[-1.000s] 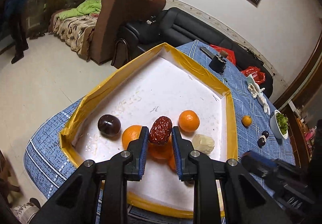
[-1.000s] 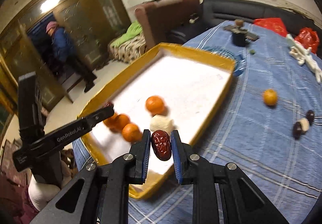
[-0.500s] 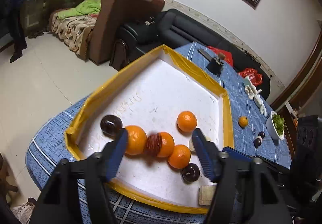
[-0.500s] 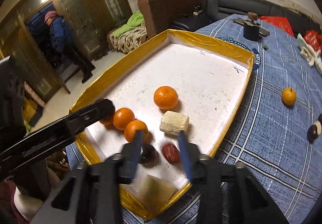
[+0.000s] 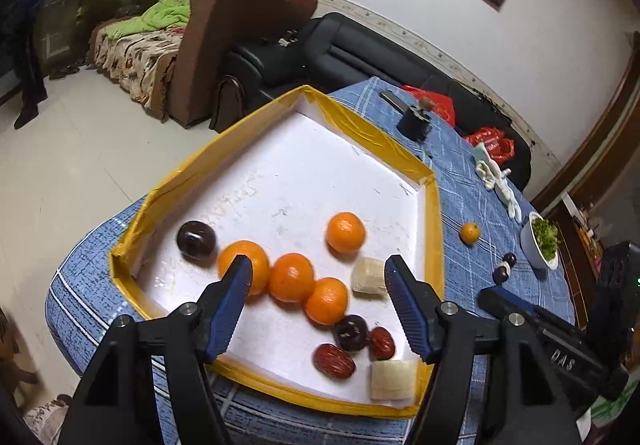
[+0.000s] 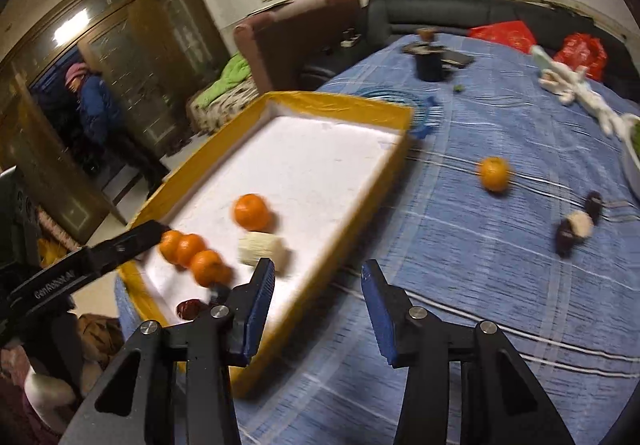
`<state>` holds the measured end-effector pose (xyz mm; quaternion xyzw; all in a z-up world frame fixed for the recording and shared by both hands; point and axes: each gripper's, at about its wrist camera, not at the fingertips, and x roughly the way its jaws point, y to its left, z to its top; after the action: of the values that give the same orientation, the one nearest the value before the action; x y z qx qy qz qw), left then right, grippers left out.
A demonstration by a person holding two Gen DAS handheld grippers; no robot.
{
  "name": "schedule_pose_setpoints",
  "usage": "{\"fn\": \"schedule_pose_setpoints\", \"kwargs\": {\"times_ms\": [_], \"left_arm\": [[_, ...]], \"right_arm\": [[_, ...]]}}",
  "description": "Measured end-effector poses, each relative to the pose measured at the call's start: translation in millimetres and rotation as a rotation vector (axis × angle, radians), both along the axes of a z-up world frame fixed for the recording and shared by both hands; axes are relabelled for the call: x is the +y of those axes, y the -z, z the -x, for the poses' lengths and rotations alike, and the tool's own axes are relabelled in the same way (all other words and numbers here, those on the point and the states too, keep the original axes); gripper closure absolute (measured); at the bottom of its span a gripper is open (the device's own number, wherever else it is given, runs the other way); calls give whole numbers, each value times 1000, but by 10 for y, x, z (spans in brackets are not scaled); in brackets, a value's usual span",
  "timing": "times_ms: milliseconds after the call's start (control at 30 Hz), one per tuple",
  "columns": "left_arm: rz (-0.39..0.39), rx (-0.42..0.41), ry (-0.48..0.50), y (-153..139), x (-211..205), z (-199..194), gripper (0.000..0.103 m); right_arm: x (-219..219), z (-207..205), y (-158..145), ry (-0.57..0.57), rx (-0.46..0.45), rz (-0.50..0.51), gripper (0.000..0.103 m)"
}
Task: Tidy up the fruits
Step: 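Move both open tools back over the remaining fruits on the cloth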
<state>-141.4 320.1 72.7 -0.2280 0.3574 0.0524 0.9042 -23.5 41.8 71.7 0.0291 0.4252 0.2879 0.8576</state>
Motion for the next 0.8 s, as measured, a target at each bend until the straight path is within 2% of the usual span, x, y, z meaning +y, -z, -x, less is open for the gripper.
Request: {"fn": "schedule_pose_setpoints", "kwargs": {"times_ms": [267, 400, 533, 667, 800], "left_arm": [[-29, -11, 106, -111, -436, -65, 31], [-50, -4, 166, -130, -709, -134, 31], [-79, 9, 222, -142, -976, -196, 31], [-107, 20, 247, -158, -1143, -230, 30], [-133, 25, 249, -174, -1211, -246, 29]], "right_arm": [[-1292, -117, 61, 270, 28, 32, 52], [-1681, -200, 126, 361, 55, 32, 53], [-1680, -333, 171, 359, 77, 14, 53], [-1448, -561, 269, 328, 91, 14, 53], [-1202, -857, 417, 349, 111, 45, 52]]}}
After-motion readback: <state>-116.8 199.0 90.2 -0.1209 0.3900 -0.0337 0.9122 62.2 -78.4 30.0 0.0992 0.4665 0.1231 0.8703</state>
